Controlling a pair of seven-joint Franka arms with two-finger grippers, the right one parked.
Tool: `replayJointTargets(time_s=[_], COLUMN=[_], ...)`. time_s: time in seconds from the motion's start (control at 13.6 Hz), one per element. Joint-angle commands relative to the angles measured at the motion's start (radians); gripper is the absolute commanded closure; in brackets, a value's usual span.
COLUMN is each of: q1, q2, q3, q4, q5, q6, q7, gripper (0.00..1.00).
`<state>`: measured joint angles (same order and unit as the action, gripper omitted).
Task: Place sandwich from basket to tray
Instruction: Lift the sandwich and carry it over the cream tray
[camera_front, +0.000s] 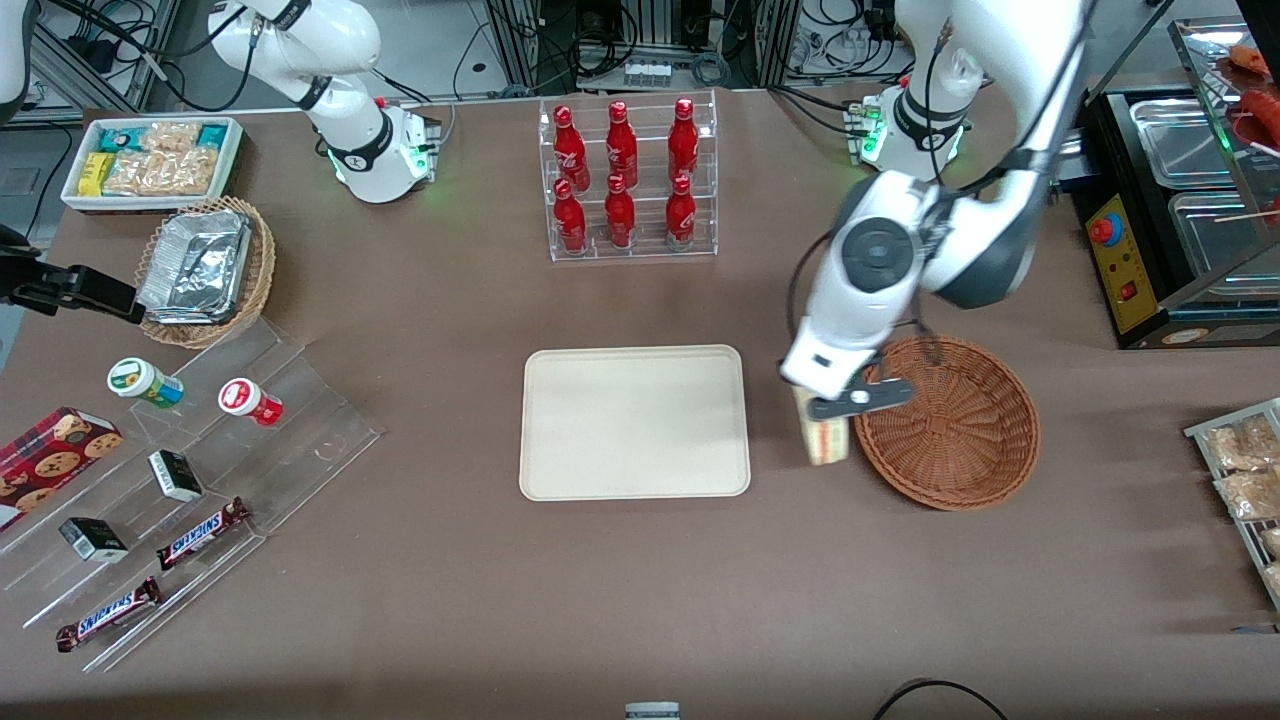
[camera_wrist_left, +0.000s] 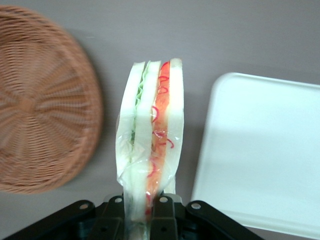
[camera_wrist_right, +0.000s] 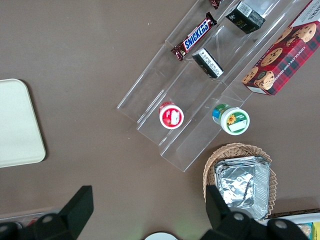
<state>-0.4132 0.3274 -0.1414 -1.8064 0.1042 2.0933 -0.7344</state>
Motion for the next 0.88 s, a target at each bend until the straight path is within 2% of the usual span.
replayJointTargets(time_s=[0.0,0.51,0.81], q1=[-0.082,-0.208,-0.228], q2=[0.14,0.372,0.421], q3=[0.013,0.014,0.016], q4=[0.171,0.41,0.447], q5=[0.0,-0.001,0.005], q6=[-0.035,-0.13,-0.137], q7=[0.009,-0.032,-0.053], gripper=[1.0,1.0,1.0])
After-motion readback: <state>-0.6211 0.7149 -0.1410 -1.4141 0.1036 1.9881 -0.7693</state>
